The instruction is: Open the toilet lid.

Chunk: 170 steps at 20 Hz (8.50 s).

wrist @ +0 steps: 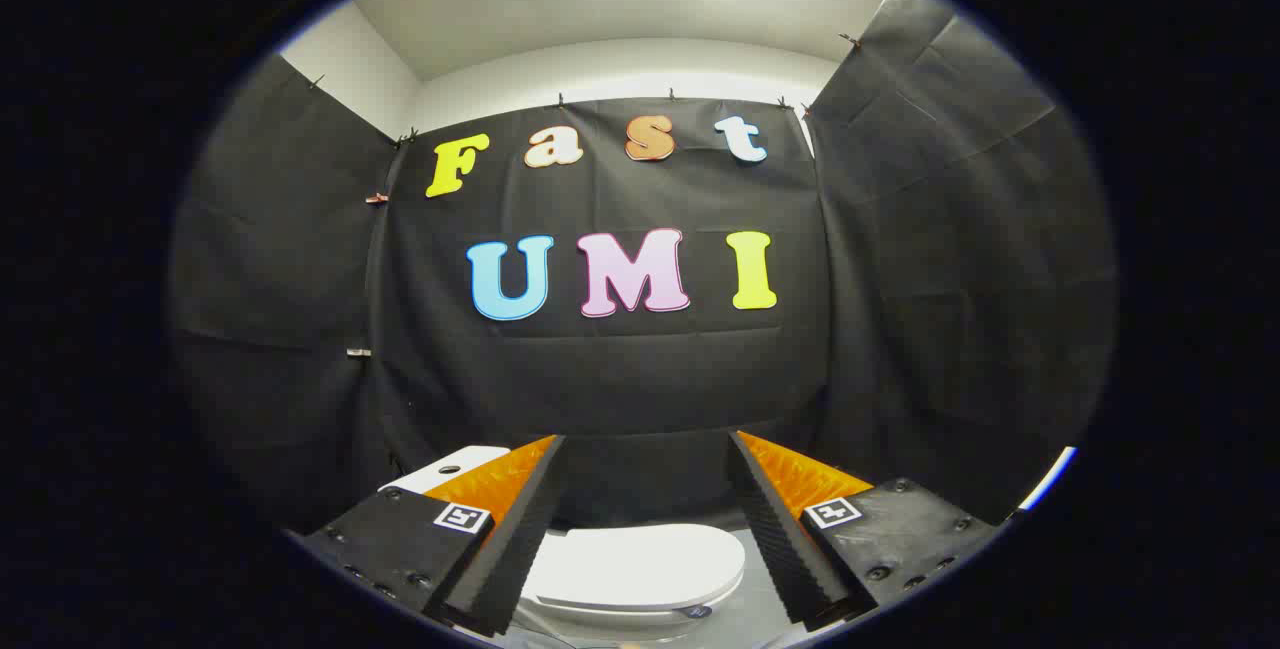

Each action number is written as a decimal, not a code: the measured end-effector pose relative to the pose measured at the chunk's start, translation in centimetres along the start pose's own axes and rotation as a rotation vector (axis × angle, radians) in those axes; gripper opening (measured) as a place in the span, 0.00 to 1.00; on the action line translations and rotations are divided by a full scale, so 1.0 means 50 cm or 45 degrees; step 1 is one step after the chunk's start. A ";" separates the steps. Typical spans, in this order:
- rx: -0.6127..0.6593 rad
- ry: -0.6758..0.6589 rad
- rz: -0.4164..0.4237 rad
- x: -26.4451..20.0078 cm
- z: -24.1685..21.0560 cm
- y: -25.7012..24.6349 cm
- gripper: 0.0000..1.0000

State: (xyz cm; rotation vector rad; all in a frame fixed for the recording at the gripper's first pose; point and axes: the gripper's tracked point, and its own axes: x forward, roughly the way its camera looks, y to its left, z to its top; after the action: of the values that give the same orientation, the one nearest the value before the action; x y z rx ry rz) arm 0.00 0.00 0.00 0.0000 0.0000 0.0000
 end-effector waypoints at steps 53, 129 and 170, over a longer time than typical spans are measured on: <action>0.923 0.876 -0.348 0.145 -0.872 -0.289 0.86; 0.226 0.699 0.321 0.245 -0.576 0.377 0.05; -0.017 0.121 0.242 0.066 -0.044 0.235 0.99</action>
State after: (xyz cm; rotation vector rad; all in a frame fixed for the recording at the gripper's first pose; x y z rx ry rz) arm 3.32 11.76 -2.22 -0.0134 0.0952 0.1902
